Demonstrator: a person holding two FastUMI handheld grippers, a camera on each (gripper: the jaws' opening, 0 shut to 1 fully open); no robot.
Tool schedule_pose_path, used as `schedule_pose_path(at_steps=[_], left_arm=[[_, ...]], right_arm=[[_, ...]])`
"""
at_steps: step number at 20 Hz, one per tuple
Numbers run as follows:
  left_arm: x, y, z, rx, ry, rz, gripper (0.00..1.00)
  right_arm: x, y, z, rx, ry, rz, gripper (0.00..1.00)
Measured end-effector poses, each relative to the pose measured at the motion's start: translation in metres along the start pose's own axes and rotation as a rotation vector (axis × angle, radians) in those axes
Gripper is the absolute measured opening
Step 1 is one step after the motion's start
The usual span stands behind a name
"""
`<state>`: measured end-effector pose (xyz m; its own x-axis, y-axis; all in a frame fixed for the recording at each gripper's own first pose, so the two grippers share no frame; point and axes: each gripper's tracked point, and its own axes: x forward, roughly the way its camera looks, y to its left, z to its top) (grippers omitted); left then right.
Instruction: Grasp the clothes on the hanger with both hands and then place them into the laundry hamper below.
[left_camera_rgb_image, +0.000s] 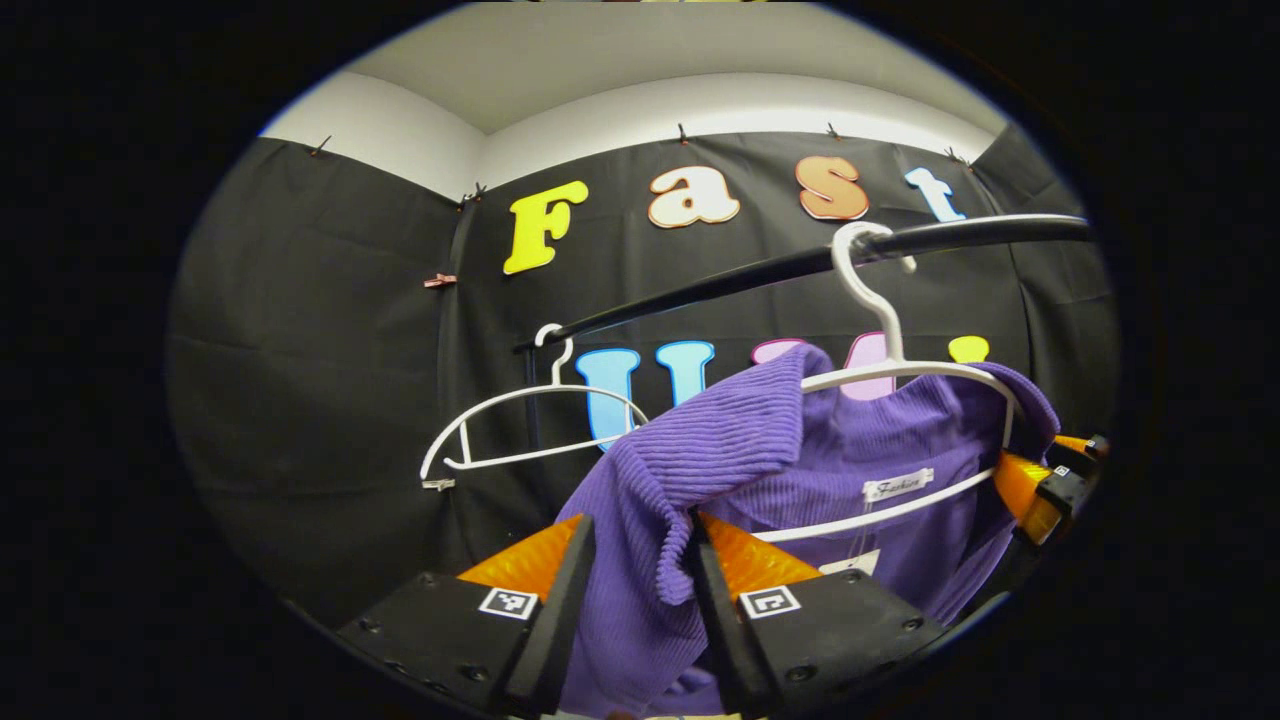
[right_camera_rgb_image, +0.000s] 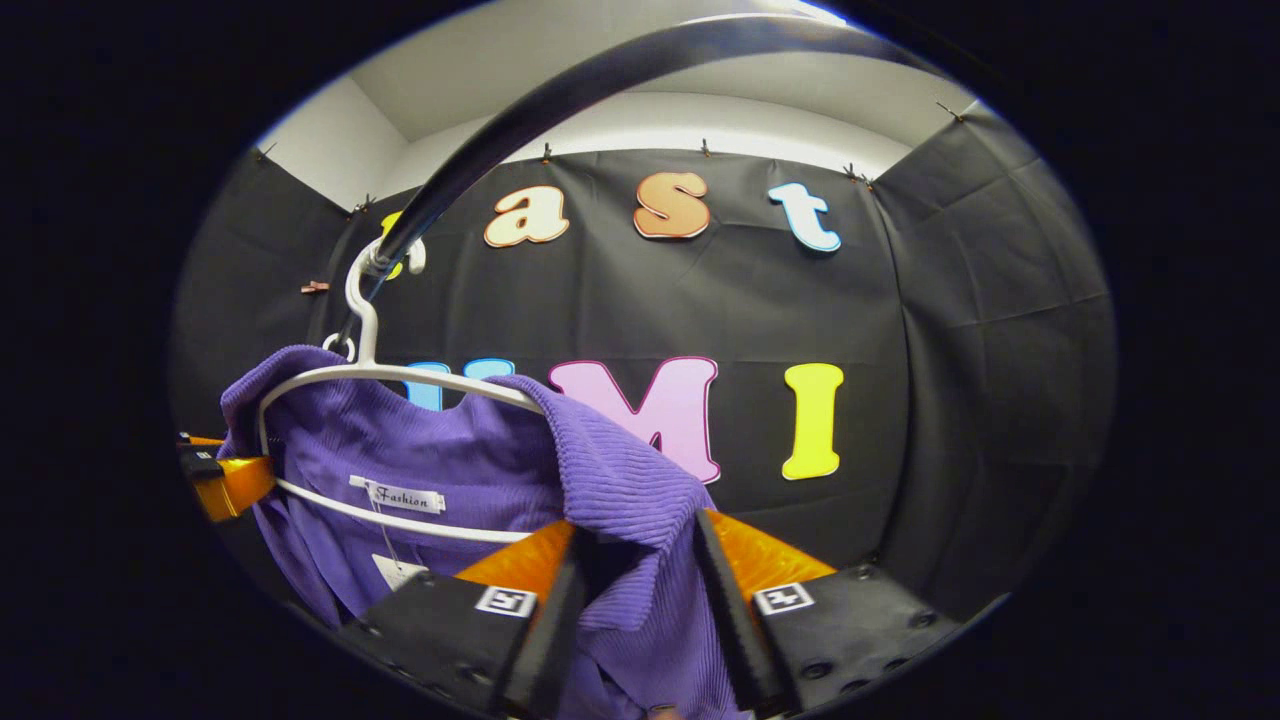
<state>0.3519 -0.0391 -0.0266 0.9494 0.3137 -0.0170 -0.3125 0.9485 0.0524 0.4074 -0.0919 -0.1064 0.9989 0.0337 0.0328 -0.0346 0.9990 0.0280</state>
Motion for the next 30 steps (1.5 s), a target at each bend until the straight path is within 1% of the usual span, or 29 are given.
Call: schedule_pose_path(at_steps=[1,2,3,5,6,7,8,9,11,12,13,15,16,18,21,24,27,30], left_arm=[[-0.001,-0.001,0.003,-0.007,-0.007,0.0,0.48],[0.0,-0.005,0.005,-0.013,-0.016,-0.014,0.43],[0.0,-0.007,0.004,-0.011,-0.012,-0.026,0.36],[0.005,-0.011,-0.005,0.011,0.023,-0.067,0.2],[0.007,-0.008,-0.009,0.018,0.038,-0.068,0.14],[0.008,-0.008,-0.01,0.015,0.04,-0.074,0.11],[0.008,-0.008,-0.009,0.012,0.032,-0.081,0.11],[0.008,-0.008,-0.008,0.007,0.022,-0.082,0.1],[0.008,0.005,-0.008,0.013,0.009,-0.03,0.1],[0.008,0.003,-0.008,0.005,0.014,-0.046,0.07],[0.008,0.001,-0.008,-0.008,0.019,-0.057,0.08],[0.007,0.001,-0.009,-0.024,0.036,-0.086,0.06],[0.007,0.003,-0.006,-0.028,0.036,-0.095,0.07],[0.007,0.008,-0.002,-0.041,0.037,-0.106,0.06],[0.005,0.026,0.013,-0.047,0.013,-0.068,0.05],[0.012,0.033,0.025,-0.028,0.0,-0.06,0.05],[0.015,0.033,0.041,-0.02,-0.021,-0.075,0.05],[0.013,0.024,0.067,-0.027,-0.055,-0.101,0.05]], right_arm=[[0.003,-0.011,-0.001,-0.013,-0.002,-0.031,0.37],[0.002,-0.02,-0.002,0.002,-0.003,-0.059,0.21],[0.001,-0.021,0.001,0.03,-0.017,-0.063,0.15],[-0.002,-0.021,0.007,0.024,-0.045,-0.065,0.14],[0.0,-0.022,0.006,-0.009,-0.06,-0.071,0.14],[-0.003,-0.019,0.011,-0.035,-0.07,-0.062,0.1],[-0.005,-0.017,0.01,-0.061,-0.074,-0.06,0.05],[-0.007,-0.016,0.01,-0.069,-0.076,-0.052,0.05],[-0.009,-0.019,0.015,-0.073,-0.091,-0.061,0.05],[-0.011,-0.023,0.016,-0.085,-0.102,-0.07,0.05],[-0.013,-0.027,0.02,-0.107,-0.114,-0.08,0.04],[-0.015,-0.034,0.028,-0.148,-0.14,-0.097,0.05],[-0.016,-0.034,0.031,-0.164,-0.15,-0.1,0.04],[-0.018,-0.036,0.037,-0.194,-0.165,-0.11,0.05],[-0.024,-0.045,0.053,-0.212,-0.208,-0.135,0.05],[-0.027,-0.049,0.071,-0.242,-0.258,-0.16,0.04],[-0.031,-0.054,0.093,-0.299,-0.334,-0.196,0.04],[-0.019,-0.062,0.09,-0.353,-0.349,-0.23,0.04]])
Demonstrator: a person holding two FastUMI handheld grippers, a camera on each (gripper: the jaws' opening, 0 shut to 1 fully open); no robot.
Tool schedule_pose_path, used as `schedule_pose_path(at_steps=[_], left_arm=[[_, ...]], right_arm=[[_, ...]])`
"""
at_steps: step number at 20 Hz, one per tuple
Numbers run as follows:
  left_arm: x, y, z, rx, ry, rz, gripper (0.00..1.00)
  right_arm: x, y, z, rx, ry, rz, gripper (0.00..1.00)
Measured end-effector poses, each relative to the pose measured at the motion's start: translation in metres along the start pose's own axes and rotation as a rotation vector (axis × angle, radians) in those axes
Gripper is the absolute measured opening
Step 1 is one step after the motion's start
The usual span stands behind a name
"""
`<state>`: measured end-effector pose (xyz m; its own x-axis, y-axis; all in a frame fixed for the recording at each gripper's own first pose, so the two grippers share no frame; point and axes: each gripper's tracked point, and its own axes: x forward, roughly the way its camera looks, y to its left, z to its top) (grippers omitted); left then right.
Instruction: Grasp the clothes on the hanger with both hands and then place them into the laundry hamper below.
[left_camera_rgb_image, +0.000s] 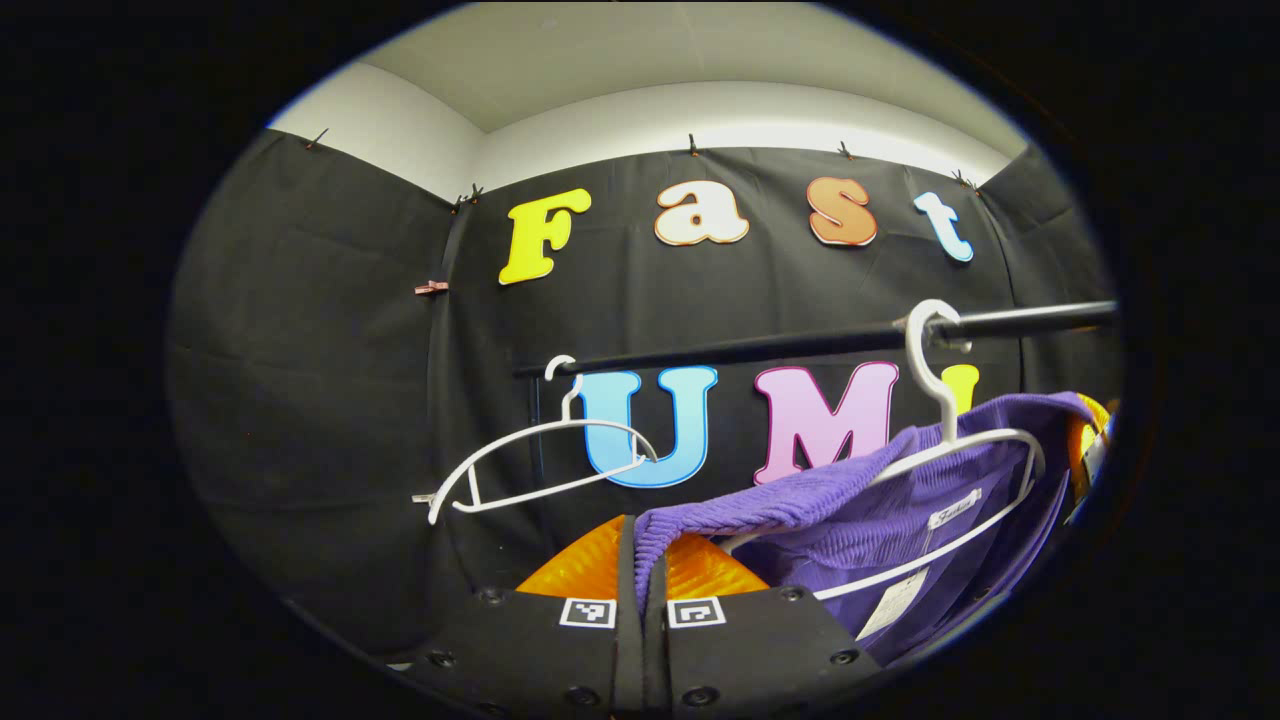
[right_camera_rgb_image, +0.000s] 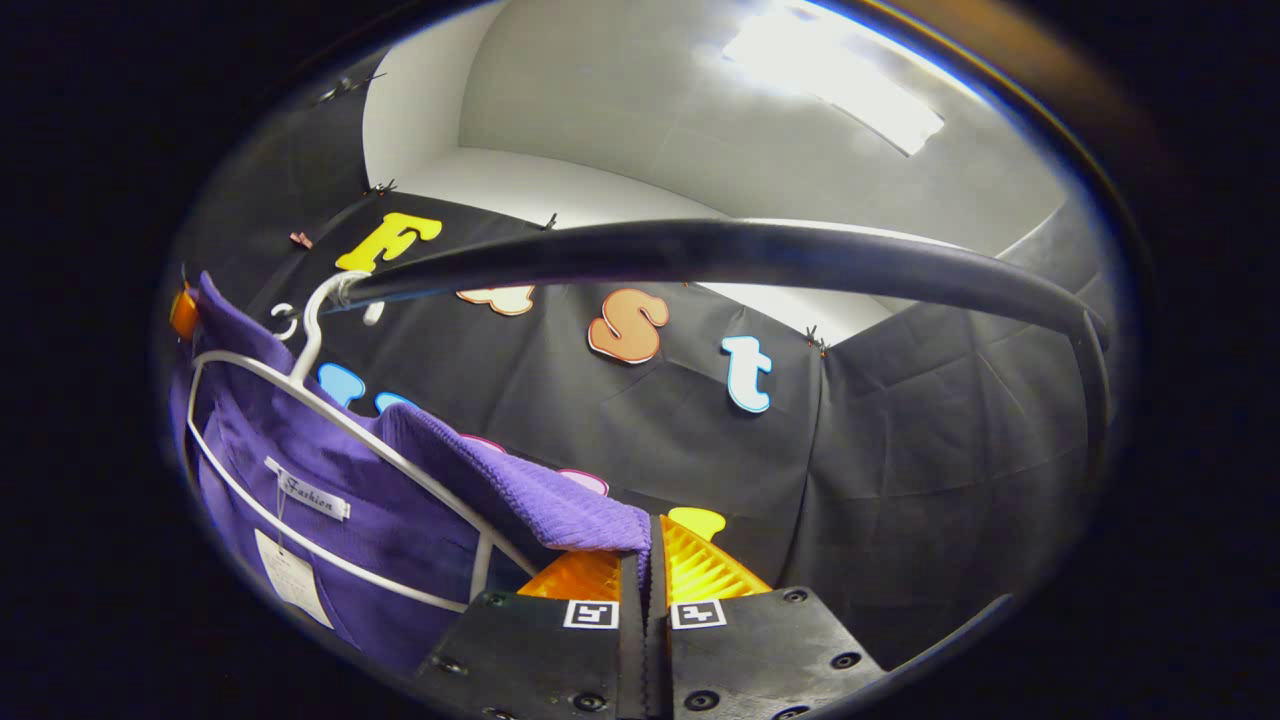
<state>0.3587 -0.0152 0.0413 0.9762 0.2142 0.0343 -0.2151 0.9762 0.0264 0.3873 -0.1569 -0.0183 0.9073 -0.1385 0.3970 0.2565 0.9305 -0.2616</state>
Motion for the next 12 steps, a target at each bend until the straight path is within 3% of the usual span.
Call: schedule_pose_path(at_steps=[5,9,12], left_arm=[[0.0,-0.012,0.01,0.001,-0.003,-0.023,0.05],[0.003,-0.016,0.0,0.016,0.016,-0.034,0.05],[0.003,-0.007,-0.001,0.033,0.009,-0.022,0.05]], right_arm=[[0.022,-0.003,-0.049,-0.098,0.055,-0.03,0.04],[0.013,0.032,-0.122,-0.092,0.209,0.046,0.04],[-0.015,0.055,-0.135,-0.043,0.26,0.085,0.05]])
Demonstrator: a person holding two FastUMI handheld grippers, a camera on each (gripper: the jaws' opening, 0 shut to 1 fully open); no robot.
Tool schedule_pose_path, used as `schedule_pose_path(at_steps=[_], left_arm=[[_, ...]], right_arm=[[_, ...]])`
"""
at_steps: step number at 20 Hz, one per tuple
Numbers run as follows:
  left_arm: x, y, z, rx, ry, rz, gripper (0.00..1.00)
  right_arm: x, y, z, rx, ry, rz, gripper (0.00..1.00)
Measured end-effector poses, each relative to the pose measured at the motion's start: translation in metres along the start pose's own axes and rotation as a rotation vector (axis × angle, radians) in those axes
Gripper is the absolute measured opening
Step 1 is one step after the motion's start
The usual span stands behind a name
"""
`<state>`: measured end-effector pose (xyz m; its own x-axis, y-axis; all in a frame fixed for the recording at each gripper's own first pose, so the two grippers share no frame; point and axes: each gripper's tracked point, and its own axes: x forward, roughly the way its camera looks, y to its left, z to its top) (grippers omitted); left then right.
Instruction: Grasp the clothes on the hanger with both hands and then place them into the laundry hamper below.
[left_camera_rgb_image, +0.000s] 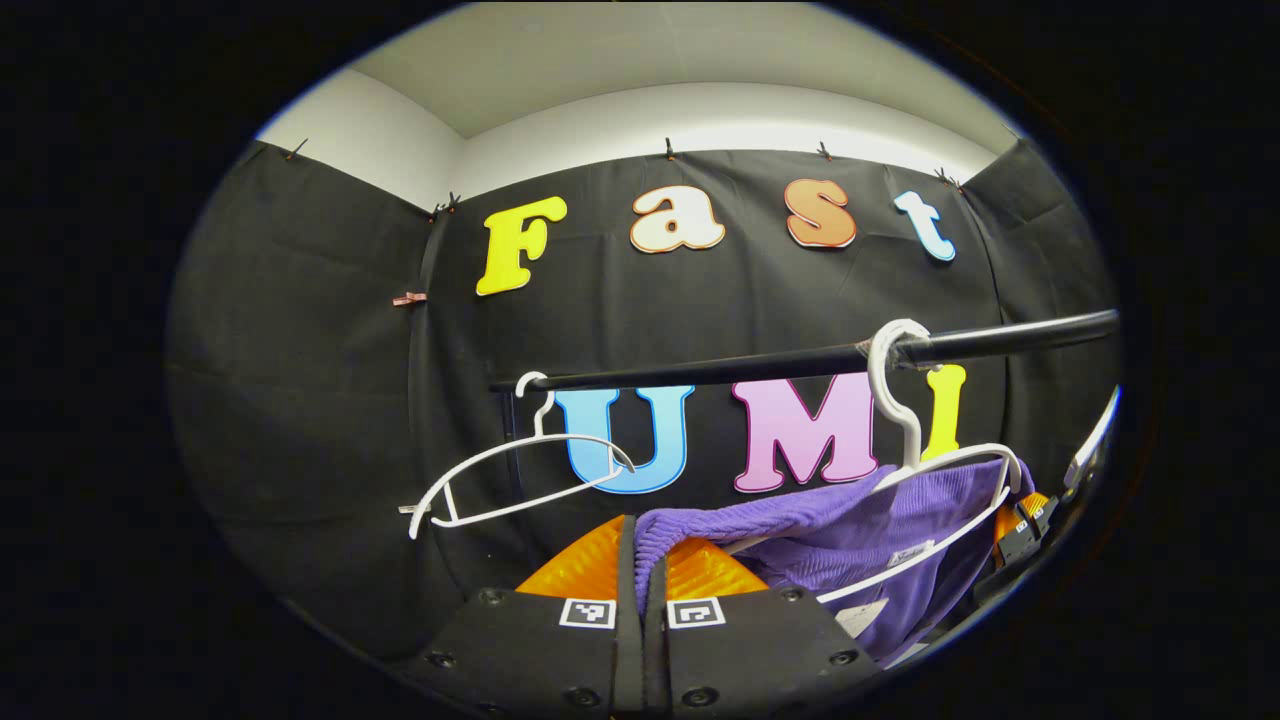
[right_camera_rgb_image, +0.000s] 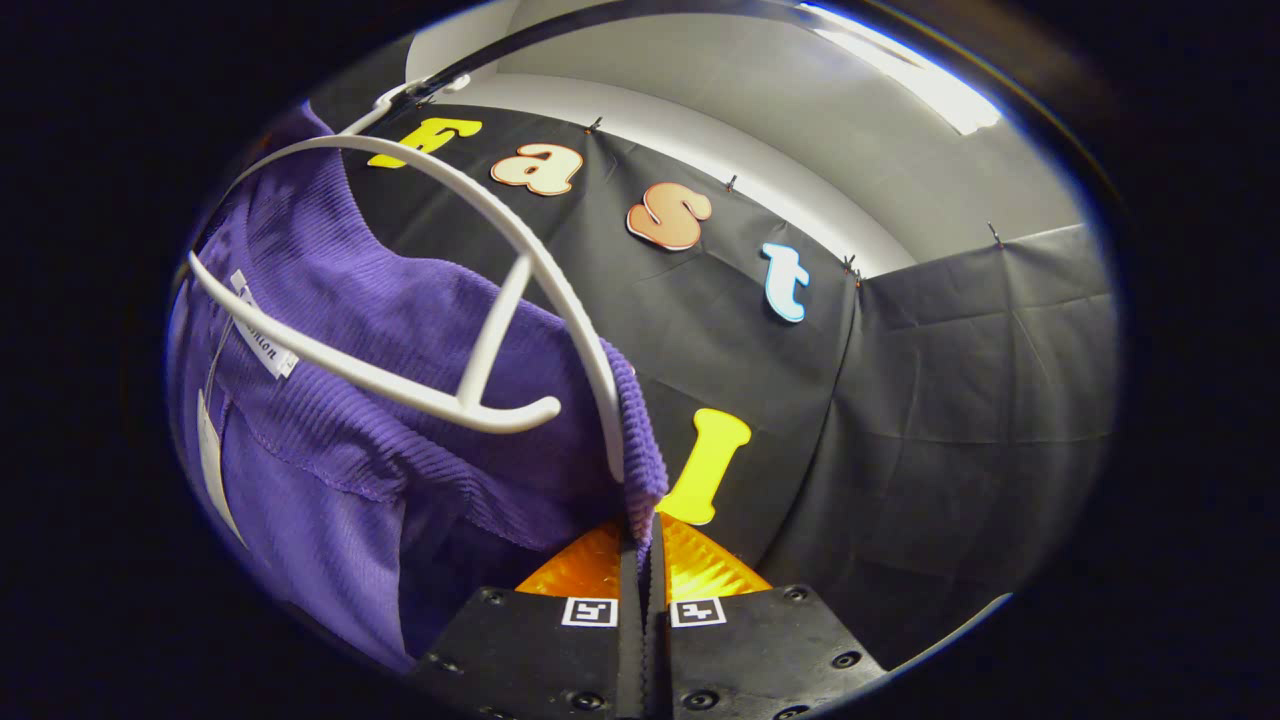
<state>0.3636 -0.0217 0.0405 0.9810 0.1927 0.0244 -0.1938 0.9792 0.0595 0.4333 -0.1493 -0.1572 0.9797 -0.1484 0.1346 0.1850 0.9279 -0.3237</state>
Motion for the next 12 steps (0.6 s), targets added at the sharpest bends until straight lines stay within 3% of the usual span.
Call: schedule_pose_path(at_steps=[5,12], left_arm=[[0.007,0.018,-0.006,-0.018,0.049,0.003,0.05],[0.003,0.018,-0.01,-0.003,0.069,-0.03,0.05]], right_arm=[[-0.022,0.034,-0.014,0.141,0.091,0.076,0.04],[0.008,0.056,-0.034,0.182,0.169,0.136,0.05]])
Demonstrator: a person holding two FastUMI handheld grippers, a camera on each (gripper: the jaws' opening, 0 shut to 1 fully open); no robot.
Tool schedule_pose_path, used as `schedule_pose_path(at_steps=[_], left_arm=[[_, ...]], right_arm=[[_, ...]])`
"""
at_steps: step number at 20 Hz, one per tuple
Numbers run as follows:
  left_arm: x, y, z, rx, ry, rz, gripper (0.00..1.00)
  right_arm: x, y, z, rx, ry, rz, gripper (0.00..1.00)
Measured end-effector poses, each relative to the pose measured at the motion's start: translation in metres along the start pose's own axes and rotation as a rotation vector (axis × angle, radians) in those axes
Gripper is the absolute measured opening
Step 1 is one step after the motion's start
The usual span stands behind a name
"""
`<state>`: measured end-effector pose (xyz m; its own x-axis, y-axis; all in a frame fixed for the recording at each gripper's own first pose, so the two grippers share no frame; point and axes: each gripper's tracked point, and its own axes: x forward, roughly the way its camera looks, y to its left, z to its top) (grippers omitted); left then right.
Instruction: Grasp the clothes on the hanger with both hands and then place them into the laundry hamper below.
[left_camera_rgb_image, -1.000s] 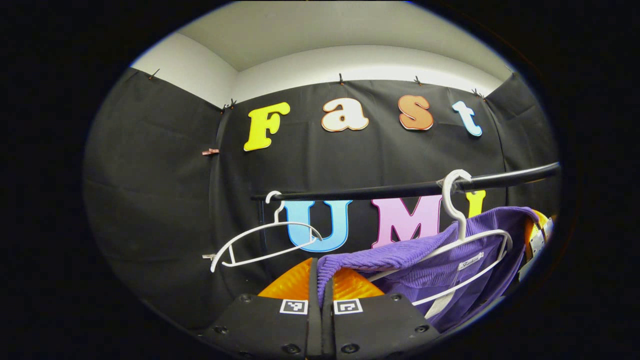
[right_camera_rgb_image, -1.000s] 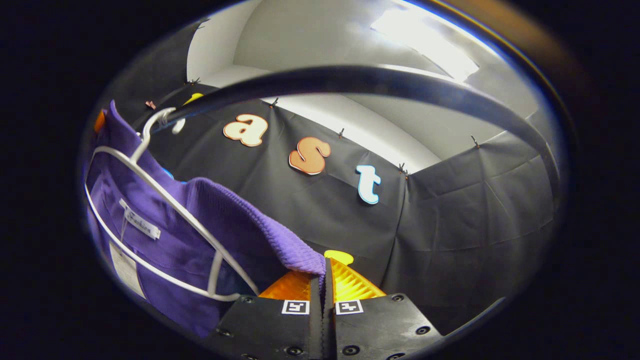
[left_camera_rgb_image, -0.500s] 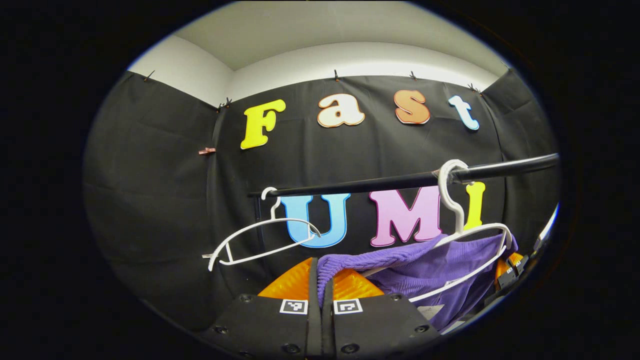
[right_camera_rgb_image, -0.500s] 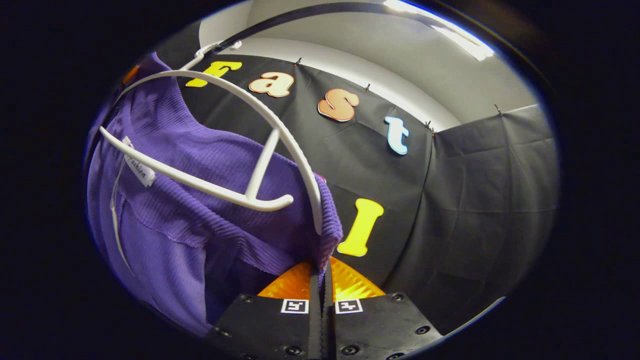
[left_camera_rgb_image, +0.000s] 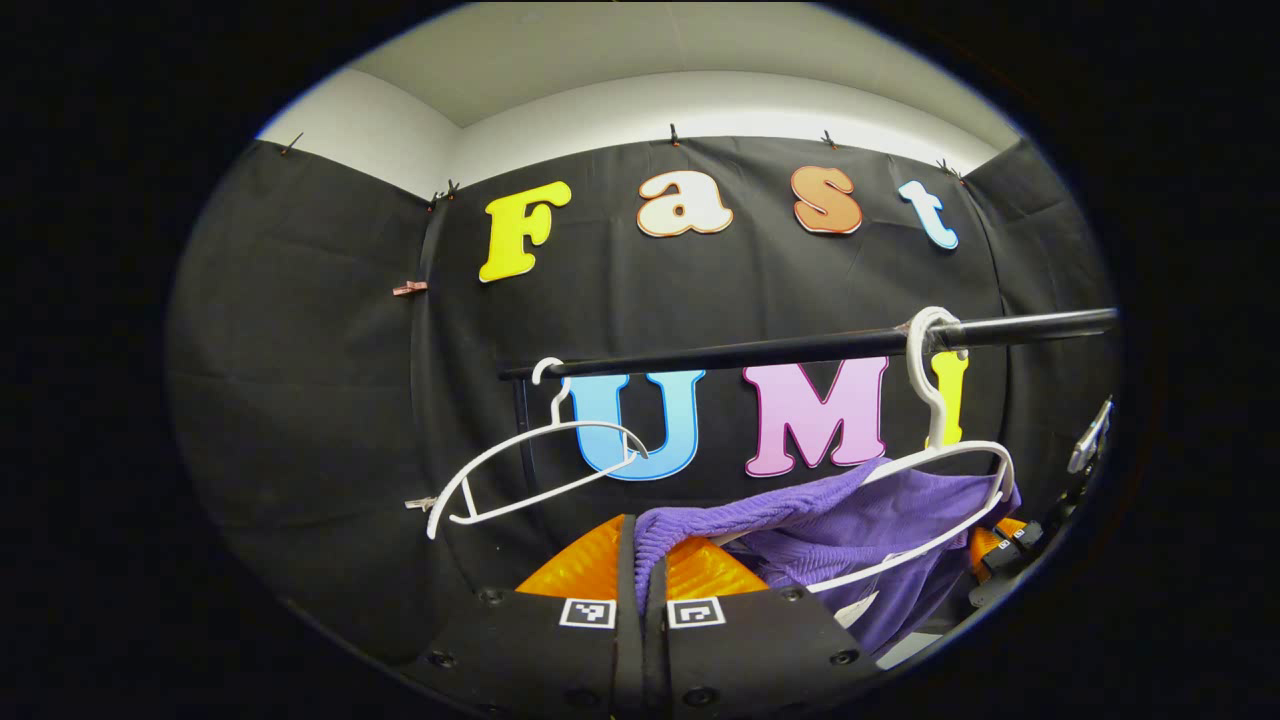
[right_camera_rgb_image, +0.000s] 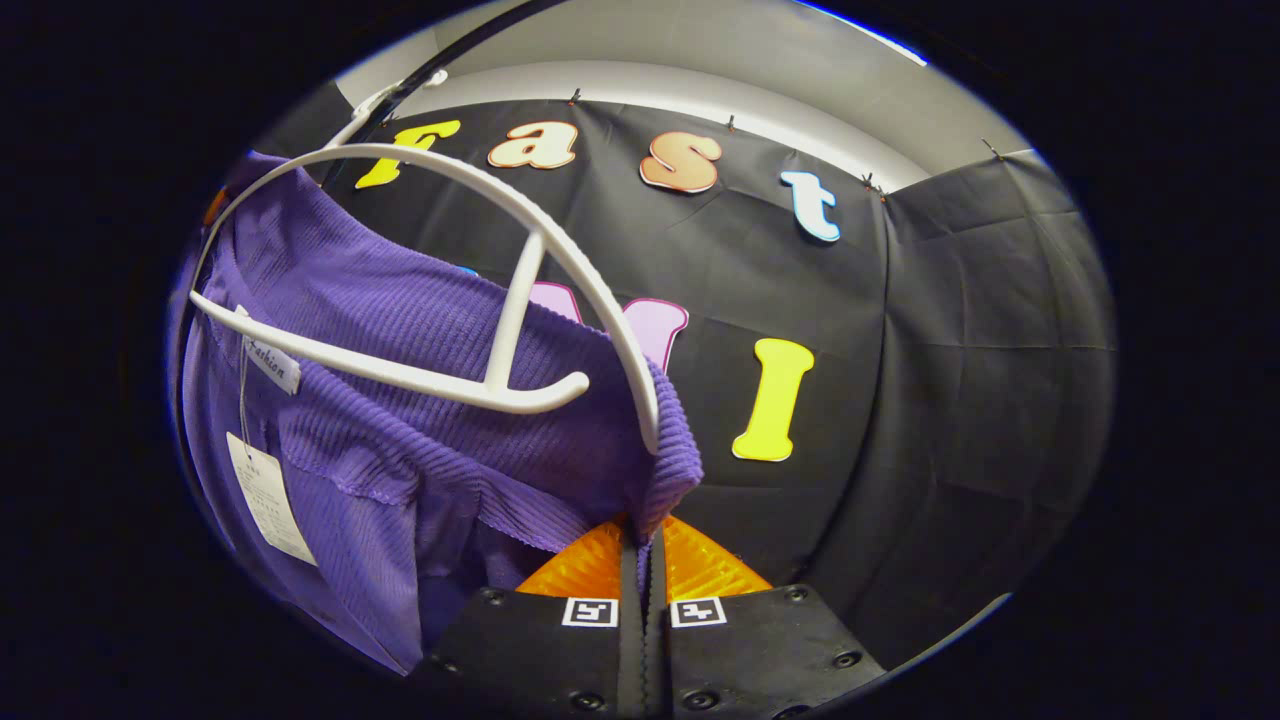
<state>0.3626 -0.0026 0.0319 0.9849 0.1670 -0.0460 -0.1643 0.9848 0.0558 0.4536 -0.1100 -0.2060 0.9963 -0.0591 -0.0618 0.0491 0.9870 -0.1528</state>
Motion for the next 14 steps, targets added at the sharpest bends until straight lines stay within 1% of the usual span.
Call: schedule_pose_path(at_steps=[2,3,5,6,10,14], left_arm=[[0.001,-0.002,-0.011,-0.007,0.032,-0.013,0.05],[0.001,-0.003,-0.017,-0.007,0.042,-0.013,0.05],[-0.001,0.0,-0.021,-0.008,0.036,-0.002,0.05],[-0.001,0.002,-0.022,-0.016,0.037,0.002,0.05],[-0.009,0.032,-0.038,-0.017,0.064,0.061,0.05],[-0.02,0.059,-0.057,-0.028,0.093,0.095,0.04]], right_arm=[[0.002,0.009,-0.024,0.004,0.056,0.017,0.05],[-0.004,0.01,-0.028,0.008,0.06,0.015,0.05],[-0.02,0.011,-0.021,0.025,0.024,0.004,0.05],[-0.03,0.014,-0.022,0.033,0.024,0.01,0.05],[-0.065,0.04,-0.016,0.058,0.033,0.082,0.05],[-0.094,0.048,0.004,0.049,0.008,0.116,0.05]])
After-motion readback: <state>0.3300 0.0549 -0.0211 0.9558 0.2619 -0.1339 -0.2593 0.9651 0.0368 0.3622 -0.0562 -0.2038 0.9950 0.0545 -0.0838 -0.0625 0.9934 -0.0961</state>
